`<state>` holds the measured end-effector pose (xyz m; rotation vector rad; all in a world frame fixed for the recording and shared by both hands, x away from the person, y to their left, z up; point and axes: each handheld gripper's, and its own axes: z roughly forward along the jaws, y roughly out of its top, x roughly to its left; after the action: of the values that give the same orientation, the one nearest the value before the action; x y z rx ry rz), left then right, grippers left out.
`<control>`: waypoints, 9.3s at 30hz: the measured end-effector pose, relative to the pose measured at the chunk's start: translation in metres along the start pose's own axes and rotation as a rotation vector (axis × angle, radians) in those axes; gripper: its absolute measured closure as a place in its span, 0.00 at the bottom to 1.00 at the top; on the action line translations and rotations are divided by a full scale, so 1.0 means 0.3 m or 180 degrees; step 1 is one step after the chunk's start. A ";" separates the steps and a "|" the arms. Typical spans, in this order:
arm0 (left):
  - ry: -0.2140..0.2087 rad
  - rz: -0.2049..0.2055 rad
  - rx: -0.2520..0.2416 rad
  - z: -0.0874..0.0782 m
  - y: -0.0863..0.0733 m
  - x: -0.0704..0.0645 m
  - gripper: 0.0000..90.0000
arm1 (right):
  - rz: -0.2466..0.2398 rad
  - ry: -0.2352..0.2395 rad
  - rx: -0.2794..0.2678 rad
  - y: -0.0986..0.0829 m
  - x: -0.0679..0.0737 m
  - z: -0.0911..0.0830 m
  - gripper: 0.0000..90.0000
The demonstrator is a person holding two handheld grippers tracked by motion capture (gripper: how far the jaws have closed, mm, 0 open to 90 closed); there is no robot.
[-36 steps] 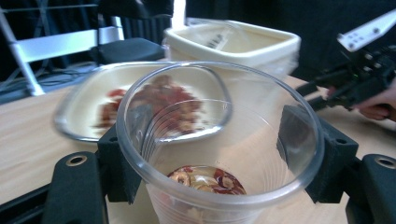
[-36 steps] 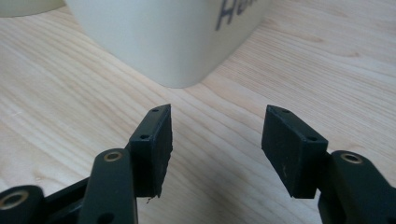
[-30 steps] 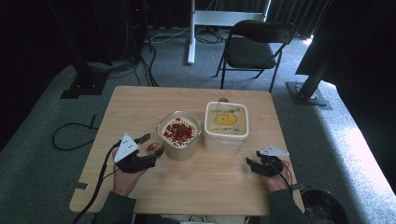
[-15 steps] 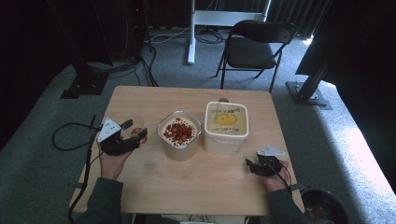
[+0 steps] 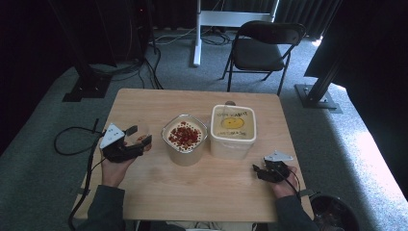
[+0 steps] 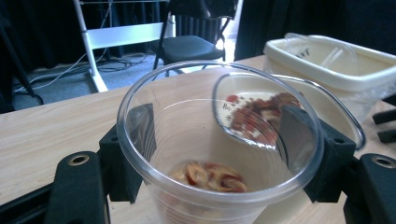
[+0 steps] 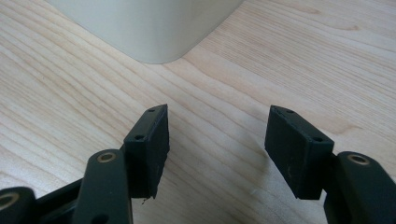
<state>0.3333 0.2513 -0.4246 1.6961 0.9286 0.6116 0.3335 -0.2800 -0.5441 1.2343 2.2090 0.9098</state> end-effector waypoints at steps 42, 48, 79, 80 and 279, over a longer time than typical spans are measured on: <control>0.0117 0.0102 -0.0129 0.010 0.071 0.034 0.37 | 0.0035 0.0098 -0.0052 -0.006 0.001 0.005 0.43; 0.0162 0.0331 -0.0091 0.048 0.131 0.023 0.38 | 0.0048 0.0109 -0.0050 -0.006 0.001 0.004 0.43; 0.0522 0.0886 0.0220 0.167 0.177 0.012 0.38 | 0.0096 0.0172 -0.0100 -0.017 -0.007 0.005 0.41; 0.0532 0.0921 0.0248 0.170 0.178 0.015 0.38 | 0.0092 0.0167 -0.0100 -0.017 -0.006 0.005 0.41; 0.0760 0.4287 0.1242 0.331 0.245 -0.339 0.42 | 0.0053 0.0243 -0.0097 -0.015 -0.002 0.007 0.40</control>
<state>0.3732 0.1028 -0.3809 2.5379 -0.1218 1.5885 0.3327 -0.2814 -0.5489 1.2246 2.2380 1.0091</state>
